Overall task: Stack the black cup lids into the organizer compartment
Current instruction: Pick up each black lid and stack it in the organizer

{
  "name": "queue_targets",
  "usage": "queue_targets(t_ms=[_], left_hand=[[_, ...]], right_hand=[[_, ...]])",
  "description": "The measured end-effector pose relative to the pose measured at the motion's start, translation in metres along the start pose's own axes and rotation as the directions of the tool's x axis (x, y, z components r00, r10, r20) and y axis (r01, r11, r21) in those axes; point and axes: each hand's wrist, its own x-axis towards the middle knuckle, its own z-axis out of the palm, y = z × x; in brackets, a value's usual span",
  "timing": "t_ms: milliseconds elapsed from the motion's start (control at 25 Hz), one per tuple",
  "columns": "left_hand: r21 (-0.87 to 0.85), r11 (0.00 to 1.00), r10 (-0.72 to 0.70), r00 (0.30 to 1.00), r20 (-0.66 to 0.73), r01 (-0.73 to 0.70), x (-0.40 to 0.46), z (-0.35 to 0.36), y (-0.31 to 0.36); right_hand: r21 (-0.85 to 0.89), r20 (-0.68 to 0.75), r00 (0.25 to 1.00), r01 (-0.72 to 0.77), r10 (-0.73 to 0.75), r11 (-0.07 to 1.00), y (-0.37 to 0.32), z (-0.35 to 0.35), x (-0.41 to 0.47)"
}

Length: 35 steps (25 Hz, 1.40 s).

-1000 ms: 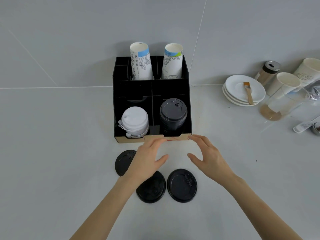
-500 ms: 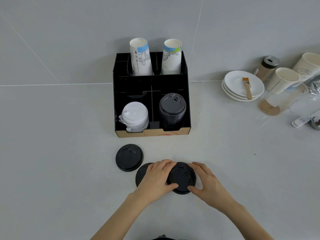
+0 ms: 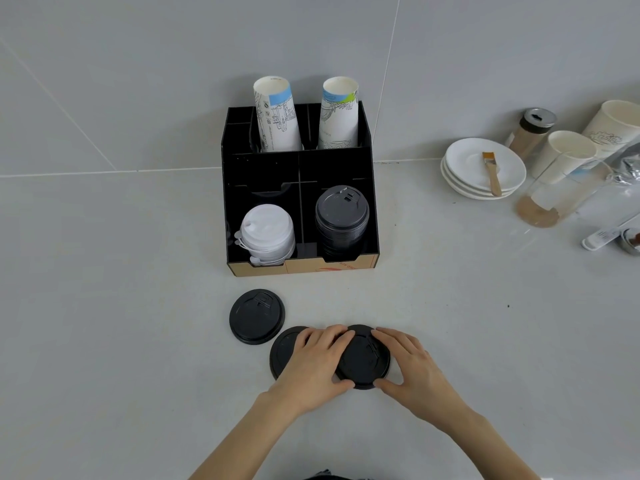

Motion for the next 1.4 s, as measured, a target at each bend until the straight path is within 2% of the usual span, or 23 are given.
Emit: queue_targets(t_ms=[360,600,1000,1400], left_hand=[[-0.133,0.991,-0.024,0.996,-0.081,0.013,0.003,-0.012,-0.006],[-0.179,0.984,-0.025,0.974,-0.226,-0.016,0.009,-0.039,-0.005],[-0.216,0.972,-0.016,0.895,-0.446,-0.091,0.026,-0.093,-0.001],[-0.198,0.980,-0.072,0.866,-0.495,-0.031,0.065,-0.129,-0.006]], right_hand=[[0.129,-0.052,0.998,0.041,-0.035,0.991,-0.005,-0.014,0.006],[0.159,-0.142,0.986,0.111,-0.088,0.981,-0.016,-0.038,0.019],[0.085,-0.279,0.938,0.240,-0.208,0.967,-0.036,-0.087,0.053],[-0.017,-0.279,0.935,0.225,-0.221,0.974,-0.048,-0.122,0.102]])
